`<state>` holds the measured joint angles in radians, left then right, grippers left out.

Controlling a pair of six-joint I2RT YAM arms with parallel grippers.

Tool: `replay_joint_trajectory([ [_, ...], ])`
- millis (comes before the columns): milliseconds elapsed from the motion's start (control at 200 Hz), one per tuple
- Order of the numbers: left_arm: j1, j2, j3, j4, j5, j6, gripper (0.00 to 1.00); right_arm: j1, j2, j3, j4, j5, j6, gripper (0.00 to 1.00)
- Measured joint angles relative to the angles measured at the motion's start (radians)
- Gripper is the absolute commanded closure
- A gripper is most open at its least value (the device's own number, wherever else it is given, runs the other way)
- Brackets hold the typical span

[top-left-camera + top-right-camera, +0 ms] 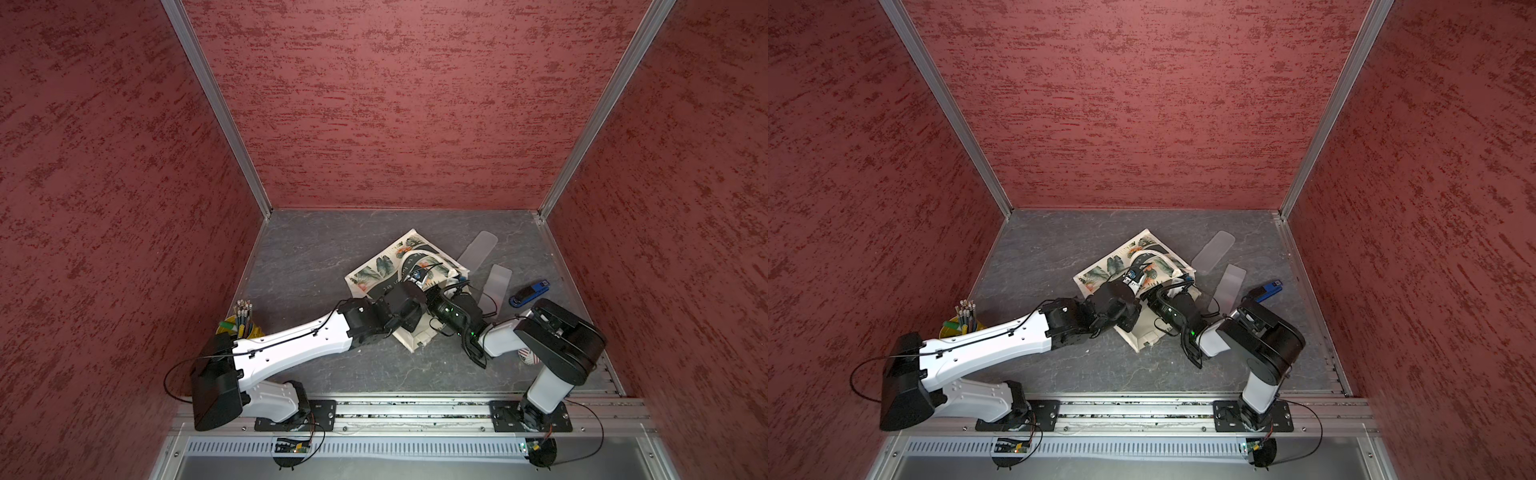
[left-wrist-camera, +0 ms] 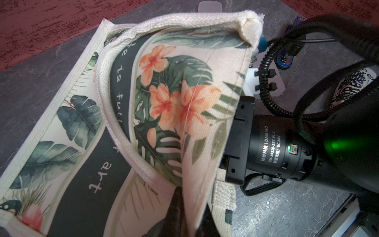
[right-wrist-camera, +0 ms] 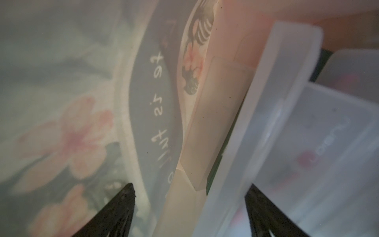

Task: Take out the pencil case from the canvas bag
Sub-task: Pick up the pencil case from the canvas bag.

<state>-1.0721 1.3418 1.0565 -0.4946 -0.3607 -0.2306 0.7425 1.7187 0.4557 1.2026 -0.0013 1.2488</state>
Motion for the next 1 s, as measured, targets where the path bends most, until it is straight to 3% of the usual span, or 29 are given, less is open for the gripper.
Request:
replay_joint_trajectory([
  [341, -0.018, 0.003, 0.0, -0.023, 0.004, 0.0, 1.0, -0.01, 0.109, 0.037, 0.048, -0.041, 0.095, 0.24],
  [606, -0.018, 0.009, 0.0, -0.019, -0.011, 0.0, 1.0, -0.014, 0.109, 0.108, -0.06, -0.042, 0.118, 0.29],
  [792, -0.019, 0.019, 0.0, -0.018, -0.015, -0.001, 1.0, -0.023, 0.137, 0.182, -0.155, -0.048, 0.123, 0.54],
  [912, -0.024, 0.029, 0.0, -0.018, -0.015, -0.002, 1.0, -0.026, 0.142, 0.192, -0.191, -0.05, 0.111, 0.66],
  [1002, -0.025, 0.033, 0.001, -0.018, -0.016, -0.005, 1.0, -0.027, 0.142, 0.192, -0.213, -0.052, 0.079, 0.7],
])
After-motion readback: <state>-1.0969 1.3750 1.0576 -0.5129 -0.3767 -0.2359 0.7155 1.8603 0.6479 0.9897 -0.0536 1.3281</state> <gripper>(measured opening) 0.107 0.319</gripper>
